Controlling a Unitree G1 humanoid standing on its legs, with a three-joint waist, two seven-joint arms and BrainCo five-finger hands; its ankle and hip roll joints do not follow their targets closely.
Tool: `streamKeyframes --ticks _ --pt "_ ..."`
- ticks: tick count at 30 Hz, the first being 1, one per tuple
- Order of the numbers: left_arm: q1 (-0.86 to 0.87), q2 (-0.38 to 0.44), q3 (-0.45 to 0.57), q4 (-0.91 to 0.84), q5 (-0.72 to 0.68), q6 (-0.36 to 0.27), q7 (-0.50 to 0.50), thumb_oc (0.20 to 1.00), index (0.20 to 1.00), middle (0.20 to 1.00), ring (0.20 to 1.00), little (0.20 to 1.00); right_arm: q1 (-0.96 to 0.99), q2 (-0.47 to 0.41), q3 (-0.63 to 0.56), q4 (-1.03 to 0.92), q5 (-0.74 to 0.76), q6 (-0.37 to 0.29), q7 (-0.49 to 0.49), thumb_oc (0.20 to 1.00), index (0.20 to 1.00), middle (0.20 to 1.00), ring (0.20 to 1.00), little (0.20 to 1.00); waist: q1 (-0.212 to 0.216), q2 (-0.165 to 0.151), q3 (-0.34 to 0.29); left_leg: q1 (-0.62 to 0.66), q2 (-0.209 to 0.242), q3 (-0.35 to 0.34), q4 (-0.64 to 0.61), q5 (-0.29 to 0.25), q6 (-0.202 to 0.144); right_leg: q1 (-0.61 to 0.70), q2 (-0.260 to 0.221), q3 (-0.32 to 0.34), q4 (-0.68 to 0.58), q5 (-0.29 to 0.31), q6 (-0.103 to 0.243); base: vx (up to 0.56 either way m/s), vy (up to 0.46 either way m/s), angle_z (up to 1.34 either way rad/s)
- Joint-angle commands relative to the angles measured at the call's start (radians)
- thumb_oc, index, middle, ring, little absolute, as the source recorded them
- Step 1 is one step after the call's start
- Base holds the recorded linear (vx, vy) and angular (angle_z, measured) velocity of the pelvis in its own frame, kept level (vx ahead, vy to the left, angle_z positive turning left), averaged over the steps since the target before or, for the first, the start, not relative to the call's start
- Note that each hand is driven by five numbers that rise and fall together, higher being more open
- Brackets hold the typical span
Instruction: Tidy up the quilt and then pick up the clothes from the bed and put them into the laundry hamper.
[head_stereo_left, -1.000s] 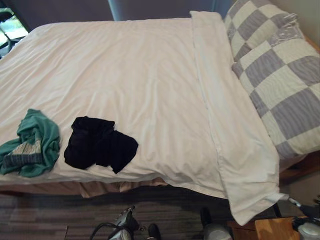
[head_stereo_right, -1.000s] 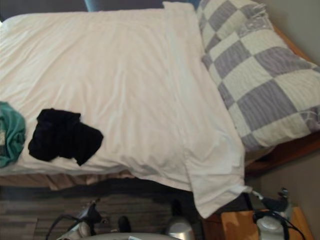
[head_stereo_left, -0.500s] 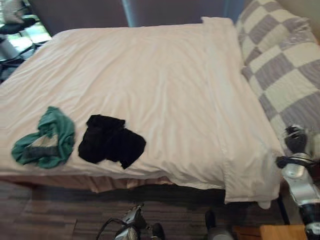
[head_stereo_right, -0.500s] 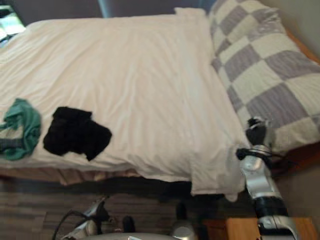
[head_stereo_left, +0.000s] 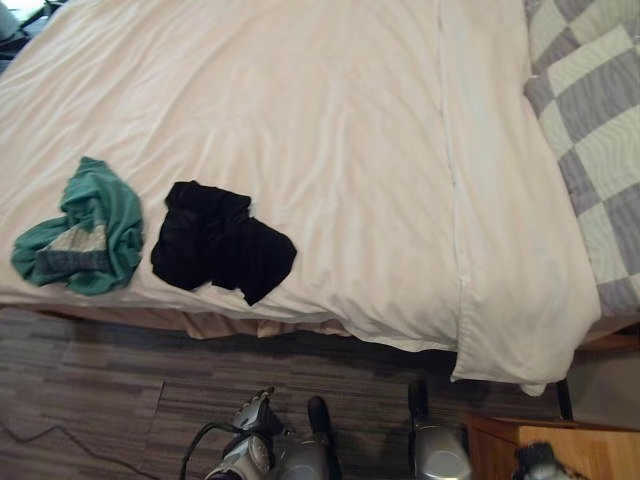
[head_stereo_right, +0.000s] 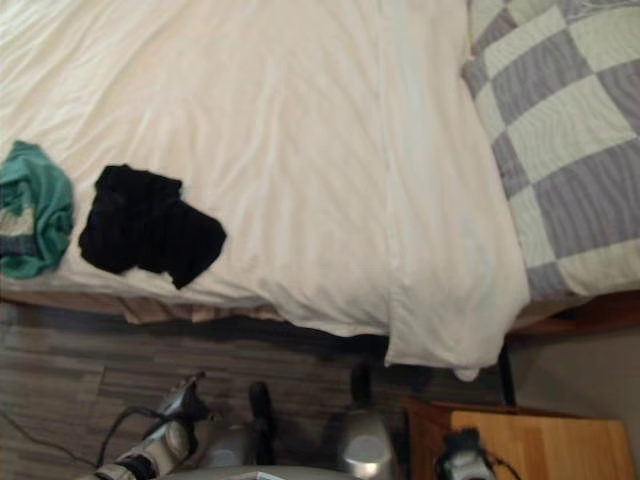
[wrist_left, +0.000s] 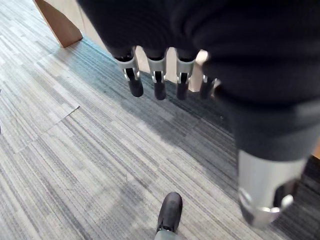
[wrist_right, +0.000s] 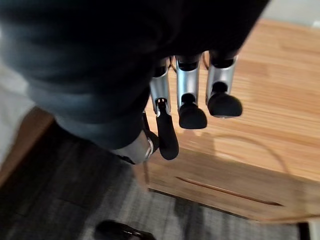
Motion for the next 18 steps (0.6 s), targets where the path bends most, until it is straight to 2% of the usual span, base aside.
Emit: streamKeyframes --ticks 1,2,3,4,6,8,9,11,12,13,14,15,17,18 --pt "-0.023 0.039 -0.012 0.040 0.025 0.002 -0.003 1.000 1.000 1.000 1.000 1.000 0.016 0.001 0.027 0.066 0.006 0.022 0.036 0.200 0.200 0.200 0.200 0.200 0.002 -0.053 -0.064 0.004 -0.017 0.008 0.026 -0.131 0.000 -0.050 -0.003 0.030 0.085 -0.127 0.038 0.05 0.067 0.00" --pt "-0.030 0.042 -0.013 0.040 0.026 -0.001 -0.004 1.000 1.000 1.000 1.000 1.000 0.014 0.003 0.036 0.073 -0.003 0.023 0.043 0.401 0.401 0.401 0.401 0.401 0.000 -0.054 -0.063 0.017 -0.016 0.005 0.006 -0.121 0.001 -0.053 0.001 0.038 0.102 -0.128 0.043 0.02 0.035 -0.05" --pt "-0.031 0.042 -0.013 0.040 0.026 -0.002 -0.004 1.000 1.000 1.000 1.000 1.000 0.014 0.003 0.036 0.073 -0.003 0.023 0.043 0.561 0.561 0.561 0.561 0.561 0.000 -0.054 -0.062 0.019 -0.017 0.005 0.004 -0.119 0.001 -0.053 0.001 0.039 0.104 -0.129 0.043 -0.02 0.005 -0.11" --pt "-0.038 0.048 -0.019 0.036 0.024 -0.004 -0.015 1.000 1.000 1.000 1.000 1.000 0.006 0.007 0.049 0.071 0.001 0.026 0.057 1.000 1.000 1.000 1.000 1.000 -0.003 -0.051 -0.058 0.023 -0.006 0.001 -0.010 -0.109 0.002 -0.076 0.031 0.059 0.169 -0.147 0.043 -0.03 -0.008 -0.03" --pt "-0.042 0.061 -0.007 0.048 0.022 0.001 -0.016 1.000 1.000 1.000 1.000 1.000 -0.009 0.009 0.060 0.032 0.010 0.011 0.050 1.000 1.000 1.000 1.000 1.000 -0.002 -0.049 -0.059 0.032 0.001 0.019 -0.010 -0.117 -0.001 -0.075 0.054 0.051 0.180 -0.171 0.032 0.00 -0.032 0.01" --pt "-0.024 0.055 0.024 0.053 -0.002 -0.001 -0.019 1.000 1.000 1.000 1.000 1.000 -0.021 0.015 0.068 -0.015 0.014 0.001 0.050 1.000 1.000 1.000 1.000 1.000 0.010 -0.052 -0.064 0.038 -0.017 0.026 0.005 -0.139 0.000 -0.037 0.044 0.023 0.135 -0.183 0.018 0.07 -0.083 -0.17" --pt "-0.016 0.043 0.058 0.053 -0.056 -0.005 -0.012 1.000 1.000 1.000 1.000 1.000 -0.028 0.014 0.073 -0.027 0.016 0.002 0.051 1.000 1.000 1.000 1.000 1.000 0.012 -0.053 -0.058 0.027 -0.020 0.023 0.067 -0.156 -0.004 0.001 0.040 0.018 0.097 -0.187 0.015 0.04 -0.101 -0.14" --pt "-0.027 0.016 0.140 0.047 -0.222 -0.017 0.027 1.000 1.000 1.000 1.000 1.000 -0.056 -0.003 0.092 -0.055 0.008 -0.003 0.045 1.000 1.000 1.000 1.000 1.000 0.033 -0.062 -0.033 -0.069 -0.017 0.025 0.275 -0.164 -0.041 0.045 0.003 -0.013 0.046 -0.187 -0.012 -0.01 -0.048 0.10" --pt "-0.032 0.009 0.150 0.043 -0.255 -0.022 0.035 1.000 1.000 1.000 1.000 1.000 -0.070 -0.012 0.095 -0.064 0.010 -0.004 0.042 1.000 1.000 1.000 1.000 1.000 0.033 -0.063 -0.031 -0.105 -0.004 0.038 0.321 -0.138 -0.064 0.061 -0.010 -0.029 0.024 -0.188 -0.018 0.00 0.045 0.38" --pt "-0.036 0.004 0.153 0.039 -0.264 -0.024 0.036 1.000 1.000 1.000 1.000 1.000 -0.077 -0.018 0.094 -0.076 0.012 -0.005 0.038 1.000 1.000 1.000 1.000 1.000 0.031 -0.061 -0.034 -0.116 0.024 0.081 0.318 -0.114 -0.081 0.077 -0.025 -0.048 0.000 -0.190 -0.017 0.00 0.063 0.61" --pt "-0.036 0.004 0.153 0.039 -0.264 -0.024 0.036 1.000 1.000 1.000 1.000 1.000 -0.077 -0.018 0.095 -0.076 0.012 -0.005 0.038 1.000 1.000 1.000 1.000 1.000 0.030 -0.060 -0.033 -0.116 0.025 0.080 0.319 -0.114 -0.082 0.079 -0.024 -0.049 -0.003 -0.189 -0.017 0.08 0.242 0.67" --pt "-0.041 0.001 0.134 0.035 -0.219 -0.021 0.022 1.000 1.000 1.000 1.000 1.000 -0.079 -0.017 0.099 -0.100 0.017 -0.009 0.044 1.000 1.000 1.000 1.000 1.000 0.028 -0.046 -0.050 -0.098 0.066 0.126 0.219 -0.087 -0.085 0.089 -0.039 -0.067 -0.022 -0.182 -0.004 0.13 0.293 0.52" --pt "-0.041 0.001 0.117 0.035 -0.197 -0.028 0.018 1.000 1.000 1.000 1.000 1.000 -0.080 -0.018 0.113 -0.116 0.019 -0.021 0.057 1.000 1.000 1.000 1.000 1.000 0.035 -0.029 -0.070 -0.082 0.101 0.095 0.095 -0.041 -0.086 0.086 -0.052 -0.075 -0.024 -0.177 0.013 0.18 0.381 0.32" --pt "-0.046 -0.003 0.107 0.037 -0.198 -0.031 0.019 1.000 1.000 1.000 1.000 1.000 -0.087 -0.017 0.121 -0.105 0.022 -0.023 0.064 1.000 1.000 1.000 1.000 1.000 0.041 -0.023 -0.075 -0.080 0.135 0.042 0.031 -0.001 -0.099 0.091 -0.069 -0.078 -0.029 -0.177 0.025 0.16 0.381 0.26"
